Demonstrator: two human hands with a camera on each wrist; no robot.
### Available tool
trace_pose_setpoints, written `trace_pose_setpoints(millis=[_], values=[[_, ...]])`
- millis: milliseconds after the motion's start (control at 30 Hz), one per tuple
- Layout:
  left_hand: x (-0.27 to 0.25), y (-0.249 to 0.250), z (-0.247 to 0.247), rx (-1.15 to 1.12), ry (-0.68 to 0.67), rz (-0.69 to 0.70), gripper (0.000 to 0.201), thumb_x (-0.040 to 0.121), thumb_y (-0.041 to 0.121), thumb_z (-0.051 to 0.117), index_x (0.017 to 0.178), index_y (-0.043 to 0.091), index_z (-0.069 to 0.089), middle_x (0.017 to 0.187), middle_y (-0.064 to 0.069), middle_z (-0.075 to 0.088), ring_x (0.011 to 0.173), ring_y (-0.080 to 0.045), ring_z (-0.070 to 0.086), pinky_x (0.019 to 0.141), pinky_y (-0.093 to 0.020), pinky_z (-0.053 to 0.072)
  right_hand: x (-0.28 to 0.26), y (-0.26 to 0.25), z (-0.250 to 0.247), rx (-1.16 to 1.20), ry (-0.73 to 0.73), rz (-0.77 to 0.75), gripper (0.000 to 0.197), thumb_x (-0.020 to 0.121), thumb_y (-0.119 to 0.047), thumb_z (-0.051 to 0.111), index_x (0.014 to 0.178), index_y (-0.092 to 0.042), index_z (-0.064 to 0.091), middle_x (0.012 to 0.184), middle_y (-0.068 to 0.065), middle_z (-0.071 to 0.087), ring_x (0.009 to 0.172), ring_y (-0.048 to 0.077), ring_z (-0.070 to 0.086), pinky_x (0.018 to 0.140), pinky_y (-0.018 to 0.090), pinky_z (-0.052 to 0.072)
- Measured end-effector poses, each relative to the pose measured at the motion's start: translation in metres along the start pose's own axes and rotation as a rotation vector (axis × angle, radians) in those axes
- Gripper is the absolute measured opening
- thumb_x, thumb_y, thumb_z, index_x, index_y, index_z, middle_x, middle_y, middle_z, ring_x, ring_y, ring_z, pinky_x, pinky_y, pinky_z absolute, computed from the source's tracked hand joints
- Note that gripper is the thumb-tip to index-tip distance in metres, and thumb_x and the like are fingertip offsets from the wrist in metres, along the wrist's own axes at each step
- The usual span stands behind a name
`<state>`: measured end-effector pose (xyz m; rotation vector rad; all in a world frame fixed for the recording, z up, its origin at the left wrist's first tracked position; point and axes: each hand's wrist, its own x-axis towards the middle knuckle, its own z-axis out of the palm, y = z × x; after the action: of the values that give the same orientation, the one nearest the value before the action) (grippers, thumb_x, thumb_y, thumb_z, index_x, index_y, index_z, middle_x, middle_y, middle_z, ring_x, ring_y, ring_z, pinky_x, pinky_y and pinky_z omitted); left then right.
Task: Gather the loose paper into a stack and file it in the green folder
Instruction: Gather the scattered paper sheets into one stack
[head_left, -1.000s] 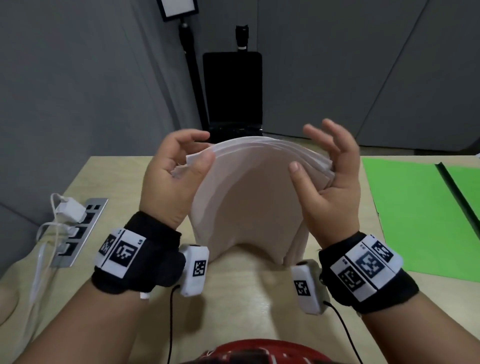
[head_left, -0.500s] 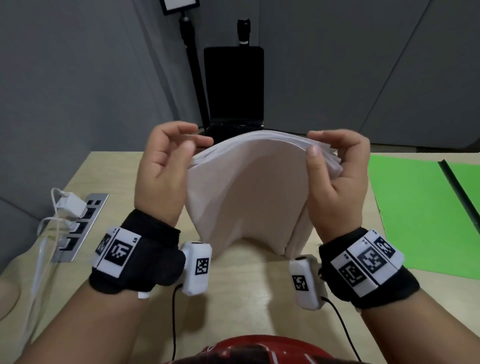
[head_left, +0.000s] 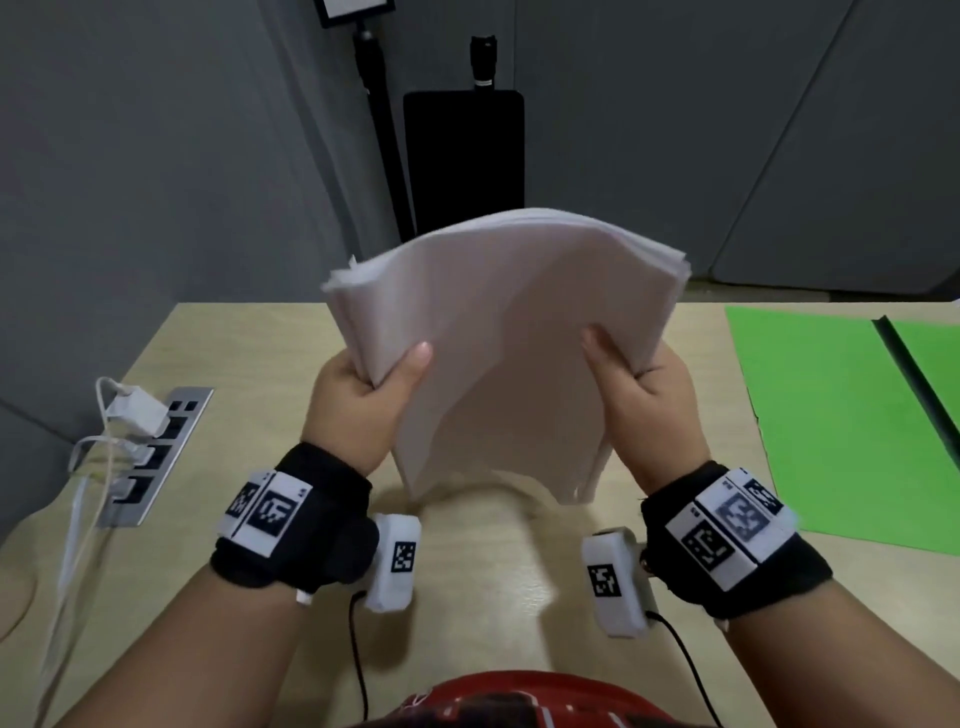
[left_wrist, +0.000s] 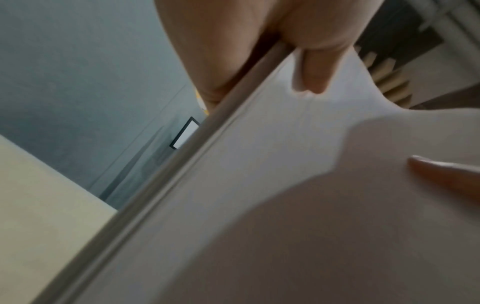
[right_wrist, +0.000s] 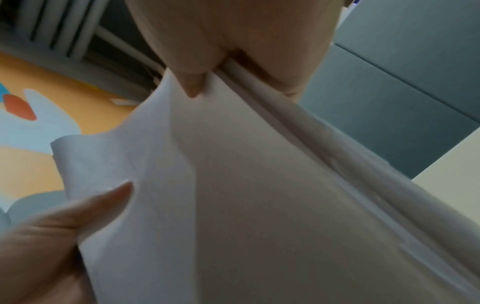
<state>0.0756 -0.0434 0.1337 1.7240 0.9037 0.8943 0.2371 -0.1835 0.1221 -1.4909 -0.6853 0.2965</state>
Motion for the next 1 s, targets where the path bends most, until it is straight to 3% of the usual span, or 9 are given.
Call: trace_pose_setpoints(millis=[100, 200, 300, 433, 500, 600, 767, 867, 1000], values=[[0.006, 0.000, -0.011, -0.132, -0.079, 0.095, 0.030, 0.064, 0.036, 0.075, 0.091, 0.030, 0.064, 0.090, 0.005, 0.069, 0.082, 0.002, 0.066, 0.067, -0.014, 0.052, 0.002, 0.006, -0.005, 0.185, -0.035, -0.021, 0.034, 0.083, -0.027, 0.067, 0.115, -0.021, 0.059, 0.106, 0.000, 0.069, 0.099, 0.014, 0.067, 0.081, 0.028, 0.056], [0.009, -0.014, -0.012, -0.134, -0.248, -0.022, 0.057, 0.055, 0.035, 0.076, 0.110, 0.029, 0.060, 0.107, 0.003, 0.068, 0.101, -0.012, 0.064, 0.081, -0.027, 0.053, 0.001, 0.020, -0.004, 0.095, -0.089, 0.119, 0.057, 0.075, -0.034, 0.071, 0.126, -0.022, 0.052, 0.116, -0.003, 0.067, 0.104, 0.011, 0.065, 0.086, 0.033, 0.056], [0.004, -0.022, -0.001, 0.031, -0.284, -0.166, 0.036, 0.068, 0.029, 0.076, 0.101, 0.021, 0.065, 0.101, 0.000, 0.071, 0.097, -0.015, 0.065, 0.083, -0.034, 0.051, 0.000, 0.026, 0.002, -0.182, -0.155, 0.164, 0.025, 0.088, -0.022, 0.060, 0.113, -0.022, 0.062, 0.106, -0.007, 0.069, 0.101, 0.014, 0.065, 0.092, 0.046, 0.052], [0.003, -0.013, 0.003, -0.019, -0.070, -0.088, 0.006, 0.085, 0.024, 0.068, 0.086, 0.018, 0.068, 0.084, 0.002, 0.070, 0.077, -0.005, 0.066, 0.072, -0.028, 0.053, -0.001, 0.011, 0.006, -0.021, -0.052, 0.003, 0.019, 0.093, -0.020, 0.051, 0.104, -0.026, 0.065, 0.100, -0.008, 0.069, 0.098, 0.013, 0.065, 0.088, 0.035, 0.053], [0.005, -0.009, -0.003, -0.104, -0.041, -0.006, 0.015, 0.073, 0.032, 0.073, 0.083, 0.026, 0.065, 0.083, 0.008, 0.069, 0.074, 0.003, 0.066, 0.065, -0.018, 0.052, 0.000, 0.009, 0.002, 0.123, -0.004, -0.012, 0.019, 0.087, -0.022, 0.058, 0.105, -0.025, 0.064, 0.099, -0.004, 0.070, 0.094, 0.011, 0.066, 0.080, 0.029, 0.054], [0.005, -0.015, -0.005, -0.155, -0.129, -0.080, 0.036, 0.056, 0.036, 0.074, 0.090, 0.027, 0.067, 0.090, 0.005, 0.071, 0.087, -0.010, 0.068, 0.072, -0.025, 0.055, 0.001, 0.020, 0.000, 0.095, -0.042, 0.122, 0.035, 0.078, -0.026, 0.068, 0.113, -0.022, 0.062, 0.108, 0.000, 0.070, 0.101, 0.016, 0.066, 0.083, 0.032, 0.054], [0.002, -0.019, 0.007, 0.095, -0.170, -0.154, 0.006, 0.086, 0.020, 0.064, 0.081, 0.020, 0.065, 0.079, 0.009, 0.066, 0.080, -0.014, 0.064, 0.063, -0.020, 0.046, -0.004, 0.019, 0.009, -0.158, -0.130, 0.173, 0.012, 0.095, -0.019, 0.053, 0.094, -0.026, 0.063, 0.089, -0.013, 0.065, 0.089, 0.012, 0.062, 0.080, 0.028, 0.047], [0.000, -0.011, 0.003, -0.010, -0.073, -0.051, 0.011, 0.081, 0.022, 0.069, 0.073, 0.025, 0.064, 0.072, 0.009, 0.066, 0.065, 0.004, 0.062, 0.056, -0.011, 0.046, -0.007, 0.011, 0.007, 0.024, -0.015, 0.067, 0.011, 0.089, -0.024, 0.061, 0.098, -0.021, 0.066, 0.090, -0.008, 0.070, 0.087, 0.010, 0.066, 0.077, 0.029, 0.054], [-0.003, -0.013, 0.000, -0.115, -0.159, -0.090, 0.024, 0.068, 0.022, 0.072, 0.090, 0.029, 0.067, 0.083, 0.013, 0.072, 0.080, 0.003, 0.066, 0.067, -0.017, 0.051, -0.008, 0.019, 0.006, 0.064, -0.070, 0.168, 0.036, 0.080, -0.023, 0.070, 0.115, -0.017, 0.062, 0.107, 0.001, 0.071, 0.101, 0.016, 0.067, 0.083, 0.031, 0.057]])
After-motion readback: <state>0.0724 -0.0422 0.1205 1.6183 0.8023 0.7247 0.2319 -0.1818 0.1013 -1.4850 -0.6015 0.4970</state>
